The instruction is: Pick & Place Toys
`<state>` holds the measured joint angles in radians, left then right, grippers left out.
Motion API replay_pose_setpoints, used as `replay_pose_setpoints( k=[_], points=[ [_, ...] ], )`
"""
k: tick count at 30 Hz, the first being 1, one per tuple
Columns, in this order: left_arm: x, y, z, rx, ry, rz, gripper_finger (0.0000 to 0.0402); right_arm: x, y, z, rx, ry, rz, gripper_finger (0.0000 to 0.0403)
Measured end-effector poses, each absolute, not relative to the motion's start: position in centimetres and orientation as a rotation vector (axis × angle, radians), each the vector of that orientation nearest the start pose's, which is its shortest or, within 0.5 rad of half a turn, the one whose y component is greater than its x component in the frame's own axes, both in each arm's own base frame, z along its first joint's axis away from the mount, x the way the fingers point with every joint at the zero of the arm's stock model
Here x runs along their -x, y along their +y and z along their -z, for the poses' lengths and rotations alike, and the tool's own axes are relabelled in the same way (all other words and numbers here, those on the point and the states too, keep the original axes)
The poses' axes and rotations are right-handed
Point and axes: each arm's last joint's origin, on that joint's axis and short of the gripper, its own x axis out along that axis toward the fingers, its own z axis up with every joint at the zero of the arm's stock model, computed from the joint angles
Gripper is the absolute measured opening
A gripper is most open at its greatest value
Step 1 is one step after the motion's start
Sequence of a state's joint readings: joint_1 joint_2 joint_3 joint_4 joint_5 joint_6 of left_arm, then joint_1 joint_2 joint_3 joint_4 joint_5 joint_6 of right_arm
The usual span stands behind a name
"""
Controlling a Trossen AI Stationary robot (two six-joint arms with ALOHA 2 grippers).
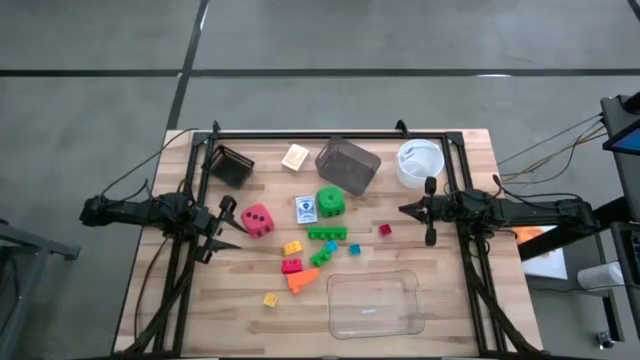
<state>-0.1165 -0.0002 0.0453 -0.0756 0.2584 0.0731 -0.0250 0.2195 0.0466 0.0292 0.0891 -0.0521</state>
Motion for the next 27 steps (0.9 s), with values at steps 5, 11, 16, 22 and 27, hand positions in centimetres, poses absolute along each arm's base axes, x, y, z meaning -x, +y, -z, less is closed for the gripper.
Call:
replay_pose_setpoints(
  k=[5, 11, 16, 22, 27],
  points=[
    [-9.22, -1.82, -17.16, -0.07, 0.017, 0.376, 0.021, -10.95, -0.53, -16.41, 0.057, 0.147, 0.11, 0.0018],
    [-9.22, -1.83, -17.16, -0.07, 0.017, 0.376, 0.021, -10.95, -0.53, -16.42, 0.057, 0.146, 0.11, 0.0018],
    [-9.23, -1.82, -17.19, -0.07, 0.012, 0.372, 0.021, -10.95, -0.53, -16.42, 0.057, 0.146, 0.11, 0.0018],
    [-9.26, -1.79, -17.29, -0.072, -0.003, 0.362, 0.021, -10.95, -0.53, -16.42, 0.057, 0.146, 0.11, 0.0018],
    [-9.26, -1.79, -17.25, -0.071, 0.001, 0.361, 0.021, -10.97, -0.53, -16.56, 0.056, 0.131, 0.111, 0.0018]
  ],
)
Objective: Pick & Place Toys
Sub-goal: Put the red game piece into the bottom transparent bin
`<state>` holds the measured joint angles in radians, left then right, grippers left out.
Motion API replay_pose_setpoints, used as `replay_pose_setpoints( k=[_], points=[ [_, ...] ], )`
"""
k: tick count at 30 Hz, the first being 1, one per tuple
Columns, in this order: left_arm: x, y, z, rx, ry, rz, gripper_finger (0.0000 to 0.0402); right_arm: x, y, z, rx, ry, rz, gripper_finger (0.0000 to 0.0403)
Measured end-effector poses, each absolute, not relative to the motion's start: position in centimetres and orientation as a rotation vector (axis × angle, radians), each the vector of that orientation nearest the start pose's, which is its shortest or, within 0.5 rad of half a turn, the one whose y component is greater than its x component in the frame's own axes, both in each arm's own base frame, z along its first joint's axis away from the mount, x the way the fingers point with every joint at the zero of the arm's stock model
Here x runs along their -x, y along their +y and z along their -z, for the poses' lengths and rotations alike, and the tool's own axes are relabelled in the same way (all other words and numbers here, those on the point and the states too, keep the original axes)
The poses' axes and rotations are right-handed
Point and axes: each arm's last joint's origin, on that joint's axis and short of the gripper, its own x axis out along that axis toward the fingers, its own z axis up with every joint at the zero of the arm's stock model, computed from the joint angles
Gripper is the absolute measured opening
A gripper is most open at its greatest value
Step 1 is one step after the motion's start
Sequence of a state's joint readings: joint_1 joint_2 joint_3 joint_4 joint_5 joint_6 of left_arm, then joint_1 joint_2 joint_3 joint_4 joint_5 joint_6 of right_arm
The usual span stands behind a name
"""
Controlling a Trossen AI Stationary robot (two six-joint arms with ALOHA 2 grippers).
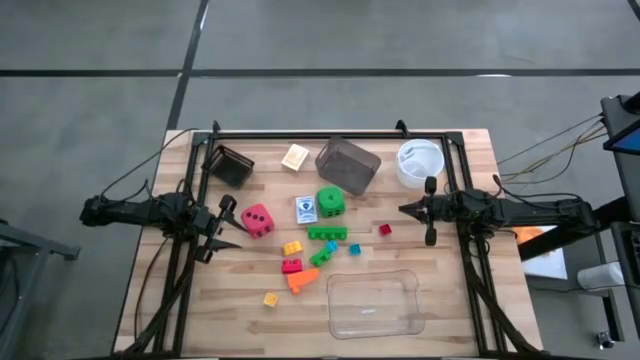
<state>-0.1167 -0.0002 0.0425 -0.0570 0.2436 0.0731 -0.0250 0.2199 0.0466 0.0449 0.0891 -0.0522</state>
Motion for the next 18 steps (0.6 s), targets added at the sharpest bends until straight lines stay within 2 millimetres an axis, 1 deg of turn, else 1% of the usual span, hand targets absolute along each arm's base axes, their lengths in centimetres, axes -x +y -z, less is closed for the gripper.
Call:
replay_pose_setpoints(
  k=[7, 18],
  points=[
    [-9.3, -1.8, -17.3, -0.072, -0.006, 0.359, 0.021, -11.0, -0.5, -16.7, 0.056, 0.121, 0.111, 0.0018],
    [-9.3, -1.8, -17.4, -0.072, -0.008, 0.357, 0.021, -11.1, -0.5, -17.6, 0.031, 0.02, 0.114, 0.0018]
  ],
)
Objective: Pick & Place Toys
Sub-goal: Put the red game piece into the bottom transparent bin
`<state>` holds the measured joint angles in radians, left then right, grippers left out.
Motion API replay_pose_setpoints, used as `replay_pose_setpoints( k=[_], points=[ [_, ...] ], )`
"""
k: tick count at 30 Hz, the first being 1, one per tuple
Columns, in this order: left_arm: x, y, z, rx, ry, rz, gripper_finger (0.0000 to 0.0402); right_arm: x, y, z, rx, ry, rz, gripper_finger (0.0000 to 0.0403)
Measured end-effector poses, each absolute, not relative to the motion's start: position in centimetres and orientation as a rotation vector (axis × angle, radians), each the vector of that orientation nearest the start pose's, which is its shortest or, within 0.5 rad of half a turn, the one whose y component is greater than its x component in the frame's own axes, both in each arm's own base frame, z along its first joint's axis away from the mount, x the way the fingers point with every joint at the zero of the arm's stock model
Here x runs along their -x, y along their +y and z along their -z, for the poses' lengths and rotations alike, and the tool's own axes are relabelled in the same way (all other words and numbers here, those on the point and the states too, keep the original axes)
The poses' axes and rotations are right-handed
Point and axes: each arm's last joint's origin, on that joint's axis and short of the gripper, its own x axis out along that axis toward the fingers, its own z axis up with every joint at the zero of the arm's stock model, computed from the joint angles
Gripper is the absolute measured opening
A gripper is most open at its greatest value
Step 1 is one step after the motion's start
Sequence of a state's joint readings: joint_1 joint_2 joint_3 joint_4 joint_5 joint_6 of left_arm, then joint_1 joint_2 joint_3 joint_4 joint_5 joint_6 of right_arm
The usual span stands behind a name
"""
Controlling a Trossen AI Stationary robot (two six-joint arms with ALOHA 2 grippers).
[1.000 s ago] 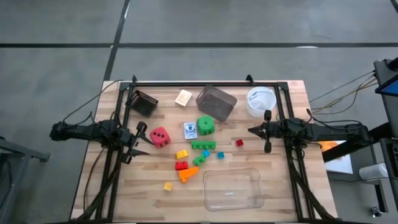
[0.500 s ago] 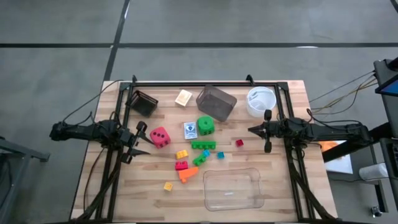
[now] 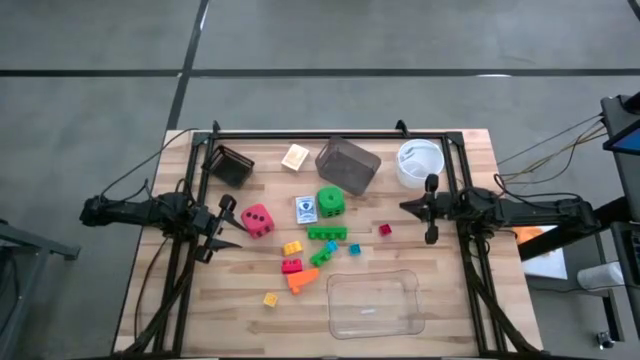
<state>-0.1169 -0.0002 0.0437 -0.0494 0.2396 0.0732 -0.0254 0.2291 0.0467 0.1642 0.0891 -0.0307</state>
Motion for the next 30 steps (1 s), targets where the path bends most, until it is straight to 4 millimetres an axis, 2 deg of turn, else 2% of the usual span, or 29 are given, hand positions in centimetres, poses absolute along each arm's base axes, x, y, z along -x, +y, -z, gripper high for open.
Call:
replay_pose_setpoints(
  k=[14, 30],
  points=[
    [-9.3, -1.7, -17.5, -0.073, -0.015, 0.312, 0.021, -11.1, -0.6, -18.4, -0.003, -0.065, 0.121, 0.0018],
    [-9.5, -0.8, -17.5, 0.01, -0.014, 0.017, 0.021, -11.1, -0.4, -18.7, -0.006, -0.092, 0.081, 0.0018]
  ],
)
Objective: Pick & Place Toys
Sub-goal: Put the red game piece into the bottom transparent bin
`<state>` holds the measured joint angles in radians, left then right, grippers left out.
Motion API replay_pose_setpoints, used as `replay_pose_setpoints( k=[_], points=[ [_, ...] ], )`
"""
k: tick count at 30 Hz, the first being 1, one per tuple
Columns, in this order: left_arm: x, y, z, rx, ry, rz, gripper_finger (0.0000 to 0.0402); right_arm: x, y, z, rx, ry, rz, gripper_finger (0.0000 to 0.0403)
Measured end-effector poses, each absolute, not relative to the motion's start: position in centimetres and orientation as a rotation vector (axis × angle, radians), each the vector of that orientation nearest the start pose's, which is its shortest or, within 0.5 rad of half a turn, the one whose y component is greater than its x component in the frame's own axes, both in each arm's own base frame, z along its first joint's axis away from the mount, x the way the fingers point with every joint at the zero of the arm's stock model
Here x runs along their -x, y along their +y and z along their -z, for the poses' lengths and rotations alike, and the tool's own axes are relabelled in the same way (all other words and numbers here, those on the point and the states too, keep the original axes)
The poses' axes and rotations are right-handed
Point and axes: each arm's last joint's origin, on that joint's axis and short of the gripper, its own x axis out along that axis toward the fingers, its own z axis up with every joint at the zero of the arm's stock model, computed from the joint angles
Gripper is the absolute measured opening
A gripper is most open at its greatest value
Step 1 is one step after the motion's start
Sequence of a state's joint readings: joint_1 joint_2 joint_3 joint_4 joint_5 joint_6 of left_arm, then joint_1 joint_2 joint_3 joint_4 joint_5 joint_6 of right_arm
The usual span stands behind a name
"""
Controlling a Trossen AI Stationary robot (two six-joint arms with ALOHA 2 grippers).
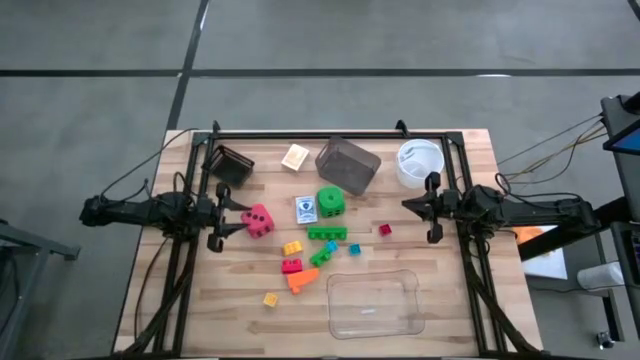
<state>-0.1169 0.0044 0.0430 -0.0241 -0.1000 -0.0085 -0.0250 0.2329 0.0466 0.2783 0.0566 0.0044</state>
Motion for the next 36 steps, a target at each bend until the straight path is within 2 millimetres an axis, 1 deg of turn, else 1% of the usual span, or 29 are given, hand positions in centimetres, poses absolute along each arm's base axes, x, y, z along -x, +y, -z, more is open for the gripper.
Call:
replay_pose_setpoints(
  k=[8, 12, 17, 21, 30, 36],
  points=[
    [-9.61, -0.8, -16.99, 0.01, -0.005, 0.004, 0.021, -11.11, -0.48, -18.69, -0.007, -0.092, 0.094, 0.0018],
    [-9.72, -0.81, -16.77, 0.016, -0.031, 0.004, 0.021, -11.11, -0.48, -18.71, -0.008, -0.094, 0.093, 0.0018],
    [-9.72, -0.81, -16.77, 0.031, -0.032, 0.005, 0.021, -11.16, -0.46, -18.65, -0.004, -0.087, 0.087, 0.0018],
    [-9.72, -0.81, -16.76, 0.031, -0.032, 0.005, 0.021, -11.17, -0.61, -18.62, -0.004, -0.084, 0.135, 0.0018],
    [-9.73, -0.81, -16.75, 0.031, -0.032, 0.005, 0.021, -11.22, -0.71, -18.59, -0.006, -0.082, 0.169, 0.0018],
    [-9.73, -0.81, -16.72, 0.031, -0.031, 0.005, 0.021, -11.29, -0.72, -18.51, -0.076, -0.078, 0.17, 0.0018]
  ],
)
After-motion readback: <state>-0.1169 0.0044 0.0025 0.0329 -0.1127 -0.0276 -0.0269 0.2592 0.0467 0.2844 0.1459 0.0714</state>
